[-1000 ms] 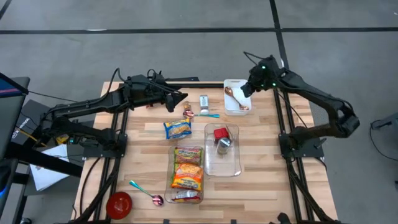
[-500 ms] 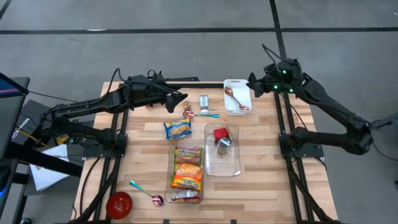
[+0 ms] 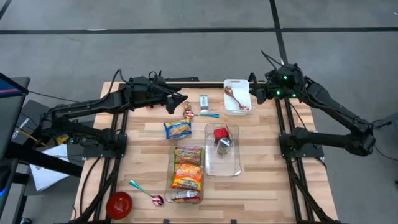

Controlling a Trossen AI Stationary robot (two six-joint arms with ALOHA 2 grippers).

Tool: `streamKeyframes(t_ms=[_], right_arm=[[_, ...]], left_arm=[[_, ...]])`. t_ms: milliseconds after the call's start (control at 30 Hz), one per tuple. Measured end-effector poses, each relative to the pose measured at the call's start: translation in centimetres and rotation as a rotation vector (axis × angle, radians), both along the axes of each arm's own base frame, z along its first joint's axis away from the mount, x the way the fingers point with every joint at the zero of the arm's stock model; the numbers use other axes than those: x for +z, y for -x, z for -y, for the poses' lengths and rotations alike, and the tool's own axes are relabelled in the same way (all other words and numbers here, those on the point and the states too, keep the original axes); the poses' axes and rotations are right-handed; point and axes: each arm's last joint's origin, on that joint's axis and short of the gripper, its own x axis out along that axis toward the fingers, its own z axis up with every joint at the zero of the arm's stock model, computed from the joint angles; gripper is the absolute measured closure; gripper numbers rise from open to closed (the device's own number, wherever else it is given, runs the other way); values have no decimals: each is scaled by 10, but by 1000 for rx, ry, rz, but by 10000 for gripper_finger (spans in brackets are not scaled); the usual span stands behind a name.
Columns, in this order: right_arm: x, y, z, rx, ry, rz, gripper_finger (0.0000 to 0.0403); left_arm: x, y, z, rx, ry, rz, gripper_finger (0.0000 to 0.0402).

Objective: Pick & Place Food Item
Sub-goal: Put the blue noodle pack into the left transparent bin

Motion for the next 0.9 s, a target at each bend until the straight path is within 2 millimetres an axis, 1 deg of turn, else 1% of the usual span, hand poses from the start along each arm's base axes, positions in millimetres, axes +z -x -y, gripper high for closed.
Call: streamKeyframes(t_ms=[300, 500, 600, 667, 767, 900], right_arm=[[-1, -8, -12, 81, -8, -10, 276], [-1, -10, -13, 88, -10, -9, 276], [-1, -10, -13, 82, -18, -5, 276], [-1, -10, -13, 82, -18, -5, 276], [-1, -10, -13, 81, -18, -5, 276], [-1, -10, -13, 80, -19, -4, 276]], left_arm=[[-2, -2, 10, -99, -134, -79, 107], [-11, -9, 6, -90, -130, -127, 120], [-26, -15, 6, -107, -103, -226, 125], [-39, -18, 7, -148, -87, -328, 128], [-58, -23, 14, -220, -57, -466, 134], [-78, -28, 24, -285, -18, -601, 141]])
